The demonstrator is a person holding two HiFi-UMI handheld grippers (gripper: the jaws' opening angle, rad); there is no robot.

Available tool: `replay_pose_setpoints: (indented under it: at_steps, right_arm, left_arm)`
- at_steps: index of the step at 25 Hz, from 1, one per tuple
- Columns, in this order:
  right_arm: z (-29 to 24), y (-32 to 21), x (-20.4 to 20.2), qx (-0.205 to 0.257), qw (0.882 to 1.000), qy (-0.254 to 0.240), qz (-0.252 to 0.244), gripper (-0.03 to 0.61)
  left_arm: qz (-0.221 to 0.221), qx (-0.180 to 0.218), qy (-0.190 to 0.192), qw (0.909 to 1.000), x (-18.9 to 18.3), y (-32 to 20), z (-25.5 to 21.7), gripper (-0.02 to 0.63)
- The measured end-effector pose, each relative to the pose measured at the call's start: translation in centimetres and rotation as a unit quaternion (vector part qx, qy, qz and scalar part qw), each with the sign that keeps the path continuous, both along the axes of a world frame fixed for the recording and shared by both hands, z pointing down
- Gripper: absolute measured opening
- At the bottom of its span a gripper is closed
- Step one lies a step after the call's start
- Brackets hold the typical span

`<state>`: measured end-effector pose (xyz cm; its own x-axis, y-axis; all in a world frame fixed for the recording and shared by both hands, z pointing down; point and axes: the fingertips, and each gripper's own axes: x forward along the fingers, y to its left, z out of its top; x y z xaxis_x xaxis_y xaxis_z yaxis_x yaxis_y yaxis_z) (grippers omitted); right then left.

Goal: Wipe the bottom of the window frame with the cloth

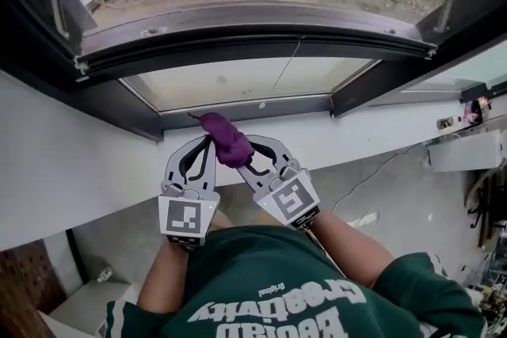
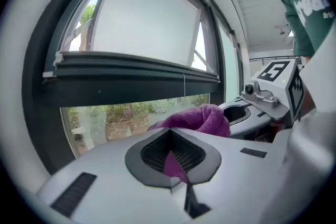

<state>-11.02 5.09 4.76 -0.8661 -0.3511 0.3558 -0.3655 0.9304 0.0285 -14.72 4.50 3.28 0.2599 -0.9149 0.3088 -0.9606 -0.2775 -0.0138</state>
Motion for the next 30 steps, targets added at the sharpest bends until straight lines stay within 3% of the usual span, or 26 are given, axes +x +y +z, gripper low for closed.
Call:
replay_pose_setpoints:
  at_steps: [6, 12, 20, 30]
  right_arm:
    - [-3.2, 0.4, 5.6, -0.005, 0.996, -0.055, 0.076, 0.104]
    - [-5.1, 1.2, 10.0, 0.001, 0.988, -0.078, 0.135, 0.103]
    - [-6.3, 2.4, 11.3, 0.074, 0.989, -0.037, 0.120, 0.103]
    - [-6.7, 2.4, 12.4, 0.073, 0.988, -0.036, 0.135, 0.103]
  left_arm:
    - [0.061, 0.034, -0.017, 0.9974, 4.5, -0.3, -4.1, 0.009]
    - [0.104, 0.041, -0.006, 0.9938, 8.3, 0.2, -5.5, 0.009]
    - [0.129, 0.052, 0.000, 0.9902, 10.6, 0.7, -6.7, 0.009]
    - [0.139, 0.054, 0.003, 0.9888, 11.4, 0.3, -6.8, 0.009]
